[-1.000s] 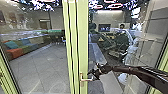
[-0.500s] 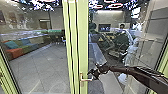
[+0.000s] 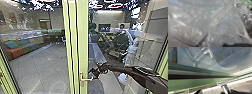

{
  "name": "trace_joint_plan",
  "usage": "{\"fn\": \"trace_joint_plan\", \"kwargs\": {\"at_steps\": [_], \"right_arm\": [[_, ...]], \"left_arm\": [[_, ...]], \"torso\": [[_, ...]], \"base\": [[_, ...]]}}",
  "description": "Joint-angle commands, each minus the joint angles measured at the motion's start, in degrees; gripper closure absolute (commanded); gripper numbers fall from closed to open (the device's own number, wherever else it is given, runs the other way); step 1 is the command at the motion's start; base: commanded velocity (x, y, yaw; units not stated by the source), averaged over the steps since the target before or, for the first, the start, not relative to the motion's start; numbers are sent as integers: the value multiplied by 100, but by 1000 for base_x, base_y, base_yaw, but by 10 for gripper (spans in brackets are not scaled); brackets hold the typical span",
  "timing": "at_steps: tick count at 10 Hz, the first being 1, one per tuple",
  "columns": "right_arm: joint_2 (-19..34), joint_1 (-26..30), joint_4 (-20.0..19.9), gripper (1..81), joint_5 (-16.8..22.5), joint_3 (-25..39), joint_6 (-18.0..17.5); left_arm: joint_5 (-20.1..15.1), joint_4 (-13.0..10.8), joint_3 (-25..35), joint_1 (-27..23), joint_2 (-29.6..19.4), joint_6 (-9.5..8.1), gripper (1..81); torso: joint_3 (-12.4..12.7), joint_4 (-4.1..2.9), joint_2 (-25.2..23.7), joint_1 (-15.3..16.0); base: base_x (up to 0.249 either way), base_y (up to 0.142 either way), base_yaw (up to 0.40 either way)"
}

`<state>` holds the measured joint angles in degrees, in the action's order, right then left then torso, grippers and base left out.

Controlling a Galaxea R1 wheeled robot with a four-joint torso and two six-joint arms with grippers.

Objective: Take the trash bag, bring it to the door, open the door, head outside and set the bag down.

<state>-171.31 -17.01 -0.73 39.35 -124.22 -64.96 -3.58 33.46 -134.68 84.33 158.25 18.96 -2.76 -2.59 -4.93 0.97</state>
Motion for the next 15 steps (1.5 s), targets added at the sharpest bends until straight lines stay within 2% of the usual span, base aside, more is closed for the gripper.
{"fn": "trace_joint_plan", "kwargs": {"at_steps": [1,5,8,9,11,12,13,14,15], "right_arm": [[-169,852,-155,10,46,-40,-8],[-204,579,-94,10,29,-31,1],[-221,474,-76,10,-50,-127,-8],[-274,413,-76,10,-68,-224,-16],[-458,324,-76,10,-190,-679,1],[-546,271,-76,10,-331,-899,18],[-626,254,-76,10,-367,-1059,28],[-669,245,-76,10,-376,-1138,10],[-696,245,-76,10,-375,-1138,10]], "left_arm": [[-459,99,29,-316,-82,-32,811],[-468,90,-330,-316,146,-32,811],[-468,90,-357,-316,155,-32,811],[-468,90,-357,-316,146,-32,811],[-477,99,-357,-298,129,-32,811],[-485,99,-357,-273,120,-32,811],[-477,99,-357,-264,111,-32,811],[-477,99,-357,-264,120,-32,811],[-477,99,-357,-264,129,-32,811]], "torso": [[0,0,0,0],[0,0,0,0],[0,0,0,0],[-182,0,0,0],[-366,0,0,-2],[-702,0,0,-2],[-835,0,0,-2],[-531,0,0,-2],[-655,0,0,-2]], "base": [[0,0,0],[0,0,0],[0,0,0],[0,0,0],[0,0,0],[0,0,0],[0,0,0],[0,0,0],[0,0,0]]}}
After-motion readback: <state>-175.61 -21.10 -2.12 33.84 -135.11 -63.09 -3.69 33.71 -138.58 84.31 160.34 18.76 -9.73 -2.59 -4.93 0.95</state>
